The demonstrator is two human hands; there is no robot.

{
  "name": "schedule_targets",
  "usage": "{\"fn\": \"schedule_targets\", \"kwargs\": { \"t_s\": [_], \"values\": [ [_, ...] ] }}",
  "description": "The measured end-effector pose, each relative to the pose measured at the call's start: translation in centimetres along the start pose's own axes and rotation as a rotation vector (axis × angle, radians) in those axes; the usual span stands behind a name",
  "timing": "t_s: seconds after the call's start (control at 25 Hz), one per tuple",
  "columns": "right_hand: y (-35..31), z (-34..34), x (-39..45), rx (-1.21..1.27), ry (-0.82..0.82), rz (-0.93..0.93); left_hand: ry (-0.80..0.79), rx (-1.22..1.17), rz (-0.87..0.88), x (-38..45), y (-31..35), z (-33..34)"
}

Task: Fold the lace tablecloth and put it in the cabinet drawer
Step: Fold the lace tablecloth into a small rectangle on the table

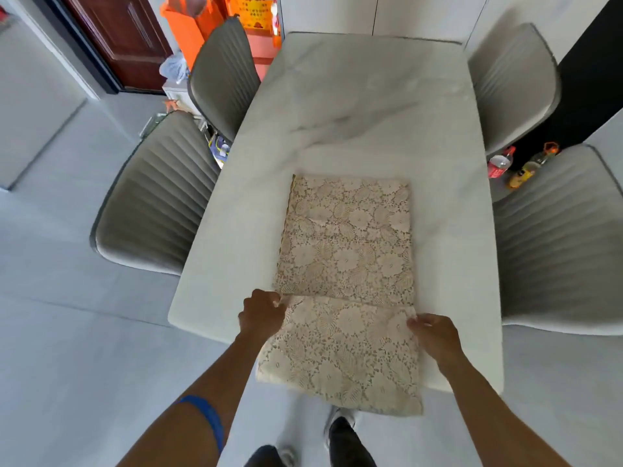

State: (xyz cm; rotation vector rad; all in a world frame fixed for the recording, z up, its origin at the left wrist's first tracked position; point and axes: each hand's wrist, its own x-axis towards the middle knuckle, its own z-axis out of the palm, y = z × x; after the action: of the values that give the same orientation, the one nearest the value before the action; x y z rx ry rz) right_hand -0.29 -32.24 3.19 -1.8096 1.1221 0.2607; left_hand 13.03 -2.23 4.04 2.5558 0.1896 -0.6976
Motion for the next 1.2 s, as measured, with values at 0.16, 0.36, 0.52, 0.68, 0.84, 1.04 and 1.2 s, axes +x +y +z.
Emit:
{"fn": "schedule_targets", "kwargs": {
  "t_s": [0.16,0.36,0.52,0.68,0.84,1.04,1.2],
  "values": [
    [-0.4,2.0,3.4,-0.074,0.05,-0.016,0.038,-0.044,-0.118,2.4,0.5,2.9],
    [-0.9,2.4,6.3,-0.064,0.123,0.014,0.07,-0.021,-0.118,5.6,0.9,3.3],
    [-5.0,2.4,10.4,-0.018,0.167,-0.023,0.114,-0.074,-0.038,9.9,5.0,1.5],
    [-11.3,0.4,17.4,0.028,0.247,-0.146,0.186,-0.256,0.104,16.7,11.3,-0.8],
    [-10.1,-1.7,17.5,0.07,0.061,0.048,-0.067,-0.311,-0.068,17.2,10.7,-1.1],
    [-4.8,-0.6,12.4,0.146,0.115,0.134,0.003,-0.26,-0.091,12.7,4.7,0.8],
    [-3.0,0.7,11.1,0.187,0.05,0.121,0.099,-0.231,-0.129,13.1,4.1,1.6]
  ]
}}
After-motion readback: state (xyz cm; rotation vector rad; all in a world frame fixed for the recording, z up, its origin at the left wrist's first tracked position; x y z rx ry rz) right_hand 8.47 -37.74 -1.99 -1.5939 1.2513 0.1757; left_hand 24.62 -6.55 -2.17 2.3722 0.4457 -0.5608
